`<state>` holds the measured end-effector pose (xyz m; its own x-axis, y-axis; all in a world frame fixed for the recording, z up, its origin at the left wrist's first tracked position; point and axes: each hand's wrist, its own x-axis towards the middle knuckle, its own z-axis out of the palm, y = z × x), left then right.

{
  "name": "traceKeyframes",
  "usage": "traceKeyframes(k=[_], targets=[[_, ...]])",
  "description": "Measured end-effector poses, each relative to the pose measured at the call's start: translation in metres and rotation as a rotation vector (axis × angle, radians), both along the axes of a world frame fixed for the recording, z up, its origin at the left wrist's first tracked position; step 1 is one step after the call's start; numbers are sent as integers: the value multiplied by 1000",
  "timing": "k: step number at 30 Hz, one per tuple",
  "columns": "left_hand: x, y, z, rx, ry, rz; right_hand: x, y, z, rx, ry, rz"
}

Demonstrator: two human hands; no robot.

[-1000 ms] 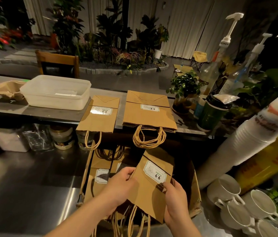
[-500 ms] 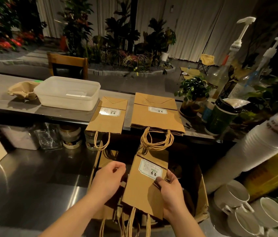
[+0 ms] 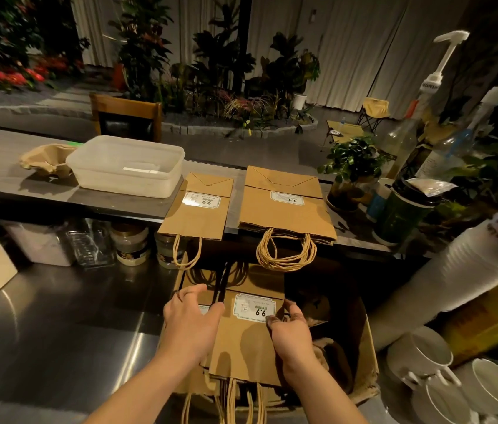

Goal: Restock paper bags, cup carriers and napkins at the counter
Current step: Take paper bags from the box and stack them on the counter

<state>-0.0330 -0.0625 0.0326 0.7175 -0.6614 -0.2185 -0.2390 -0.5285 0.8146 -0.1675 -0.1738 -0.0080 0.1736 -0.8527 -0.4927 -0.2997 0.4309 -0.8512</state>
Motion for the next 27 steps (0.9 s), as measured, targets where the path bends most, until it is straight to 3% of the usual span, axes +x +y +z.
traceKeyframes(k=[11, 16, 21, 27], targets=[[12, -3, 12, -78, 60, 48, 12, 3, -3, -124, 164, 60], [15, 0, 9, -136, 164, 74, 16, 6, -3, -142, 208, 28], [16, 2, 7, -84, 396, 73, 17, 11, -8, -179, 240, -10], [14, 7, 4, -32, 455, -14, 10, 15, -4, -183, 288, -79]])
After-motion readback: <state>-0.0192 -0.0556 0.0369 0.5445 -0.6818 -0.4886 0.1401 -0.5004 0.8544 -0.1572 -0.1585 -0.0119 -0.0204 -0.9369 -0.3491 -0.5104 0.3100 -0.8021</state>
